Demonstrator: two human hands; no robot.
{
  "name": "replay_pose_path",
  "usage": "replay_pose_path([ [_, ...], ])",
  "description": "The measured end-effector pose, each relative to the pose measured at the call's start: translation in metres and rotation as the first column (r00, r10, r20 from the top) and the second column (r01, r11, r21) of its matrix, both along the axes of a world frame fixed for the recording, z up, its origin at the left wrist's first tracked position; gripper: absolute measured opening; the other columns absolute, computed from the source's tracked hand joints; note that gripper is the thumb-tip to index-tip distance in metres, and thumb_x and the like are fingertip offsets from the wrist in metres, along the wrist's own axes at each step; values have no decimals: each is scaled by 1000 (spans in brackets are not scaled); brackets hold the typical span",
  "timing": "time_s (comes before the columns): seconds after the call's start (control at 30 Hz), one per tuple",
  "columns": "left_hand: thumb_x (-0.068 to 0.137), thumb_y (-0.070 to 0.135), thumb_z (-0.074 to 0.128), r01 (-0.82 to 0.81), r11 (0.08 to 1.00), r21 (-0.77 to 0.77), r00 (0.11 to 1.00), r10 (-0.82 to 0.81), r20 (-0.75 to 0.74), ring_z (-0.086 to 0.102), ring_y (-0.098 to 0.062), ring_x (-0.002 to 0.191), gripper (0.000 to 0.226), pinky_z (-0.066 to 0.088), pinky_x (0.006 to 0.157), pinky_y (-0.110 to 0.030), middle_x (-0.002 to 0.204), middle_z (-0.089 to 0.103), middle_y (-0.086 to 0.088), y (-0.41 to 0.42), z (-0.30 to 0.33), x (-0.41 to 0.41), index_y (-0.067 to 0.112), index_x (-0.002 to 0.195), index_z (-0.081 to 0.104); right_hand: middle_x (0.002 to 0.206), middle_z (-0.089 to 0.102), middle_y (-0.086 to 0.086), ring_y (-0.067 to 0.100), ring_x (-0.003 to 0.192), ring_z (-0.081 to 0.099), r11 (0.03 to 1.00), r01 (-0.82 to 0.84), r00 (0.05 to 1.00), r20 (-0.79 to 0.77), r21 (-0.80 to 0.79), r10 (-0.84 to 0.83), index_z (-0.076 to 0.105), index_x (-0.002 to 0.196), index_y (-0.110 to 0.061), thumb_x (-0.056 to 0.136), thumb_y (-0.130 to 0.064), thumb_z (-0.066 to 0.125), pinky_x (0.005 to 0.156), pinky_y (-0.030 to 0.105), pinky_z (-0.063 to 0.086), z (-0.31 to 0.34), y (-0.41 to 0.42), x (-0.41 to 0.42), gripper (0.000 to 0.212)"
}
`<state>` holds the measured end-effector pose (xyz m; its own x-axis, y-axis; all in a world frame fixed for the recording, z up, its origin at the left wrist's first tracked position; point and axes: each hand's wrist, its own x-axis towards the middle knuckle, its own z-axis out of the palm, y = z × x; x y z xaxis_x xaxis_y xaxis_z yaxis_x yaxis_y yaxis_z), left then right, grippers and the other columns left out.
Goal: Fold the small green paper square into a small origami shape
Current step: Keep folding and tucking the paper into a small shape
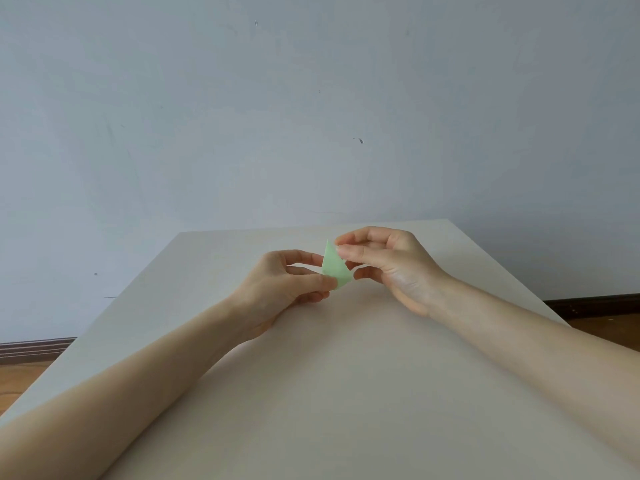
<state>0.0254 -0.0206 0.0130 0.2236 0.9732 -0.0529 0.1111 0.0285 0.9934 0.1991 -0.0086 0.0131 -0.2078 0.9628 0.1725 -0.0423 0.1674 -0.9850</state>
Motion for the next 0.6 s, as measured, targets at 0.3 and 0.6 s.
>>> replay_pose_path([
  [0.3, 74, 0, 72, 37, 999, 3, 998, -37, -47, 62, -11, 57, 25, 50, 59, -18, 68, 70, -5, -3, 3, 0, 7, 98, 65, 78, 71, -4, 6, 67, 64, 1000, -17, 1000, 10, 25, 17, 69, 88, -4, 76, 5, 68, 58, 18, 48, 0, -3, -3, 15],
  [0.6, 79, 0, 67, -6, 1000, -24, 995, 8, 99, 63, -8, 58, 8, 52, 60, -15, 68, 68, 0, 1, 1, -2, 8, 77, 66, 77, 69, 1, 9, 68, 63, 999, 35, 999, -26, 21, -34, 70, 77, -11, 77, 4, 67, 59, 20, 49, -1, -3, 0, 15],
])
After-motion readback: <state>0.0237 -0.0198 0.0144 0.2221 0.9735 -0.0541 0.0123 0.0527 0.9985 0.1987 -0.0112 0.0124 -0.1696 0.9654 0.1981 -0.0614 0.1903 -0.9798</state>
